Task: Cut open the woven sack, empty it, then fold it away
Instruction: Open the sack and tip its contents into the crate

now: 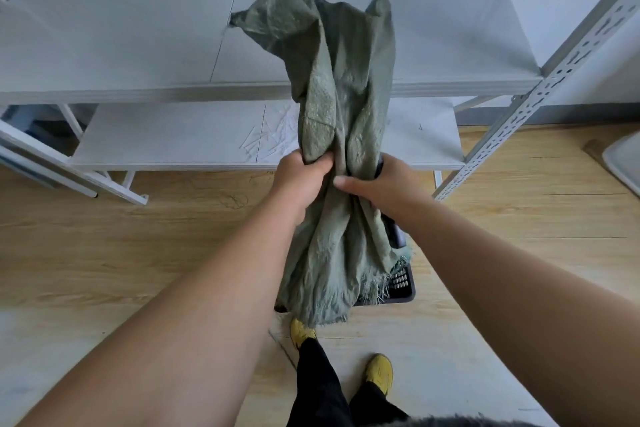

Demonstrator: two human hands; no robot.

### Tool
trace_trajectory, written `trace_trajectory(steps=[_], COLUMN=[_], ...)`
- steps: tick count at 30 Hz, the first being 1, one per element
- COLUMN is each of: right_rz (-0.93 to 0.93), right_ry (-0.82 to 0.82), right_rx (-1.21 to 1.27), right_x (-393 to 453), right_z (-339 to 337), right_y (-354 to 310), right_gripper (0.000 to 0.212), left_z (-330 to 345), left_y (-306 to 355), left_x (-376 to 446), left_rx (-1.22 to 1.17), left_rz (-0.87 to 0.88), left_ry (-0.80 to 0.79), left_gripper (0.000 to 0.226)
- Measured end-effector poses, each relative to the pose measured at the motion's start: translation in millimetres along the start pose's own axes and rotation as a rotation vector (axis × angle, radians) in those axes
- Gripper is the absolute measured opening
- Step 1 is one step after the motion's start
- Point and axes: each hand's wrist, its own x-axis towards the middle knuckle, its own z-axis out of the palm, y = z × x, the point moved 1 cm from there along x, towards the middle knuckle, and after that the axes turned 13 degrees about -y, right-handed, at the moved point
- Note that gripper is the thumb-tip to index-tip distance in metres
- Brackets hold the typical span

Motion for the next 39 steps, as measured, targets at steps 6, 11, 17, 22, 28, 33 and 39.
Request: trace_trajectory(steps=[6, 11, 17, 22, 28, 33, 39], right_rz=[-0.083, -0.103, -0.137, -0.156, -0.108, 0.082, 0.097], right_ry=[0.186, 0.243, 0.253, 0.26, 0.187, -0.035, -0.196], right_rx=[0.176, 0.253, 0.17, 0.176, 0.27, 0.365, 0.37], right_x=[19.9, 19.6, 12.4, 11.8, 12.2, 15.3, 21.4], right_z=[-21.6, -27.1, -30.6, -35.2, -51.5, -51.9, -33.3], right_y=[-16.4, -23.4, -30.9, -40.6, -48.2, -52.7, -55.1], right_gripper=[0.046, 0.041, 0.038, 0.033, 0.032, 0.017, 0.028], left_z=[9.1, 11.5, 11.8, 9.1, -4.3, 12.6, 21.5], left_y=[30.4, 39.4, 43.0, 46.9, 17.8, -9.0, -15.8], left_x=[5.9, 5.1, -1.8, -1.5, -19.8, -27.6, -18.7], left_rx=[-0.128, -0.121, -0.129, -0.115, 0.179, 0.283, 0.037], left_rz=[0.148, 0.206, 0.227, 0.258, 0.335, 0.23, 0.166], left_ry=[0.005, 0.064, 0.039, 0.034, 0.082, -0.104, 0.08], left_gripper=[0.046, 0.045, 0.055, 0.059, 0.058, 0.068, 0.017])
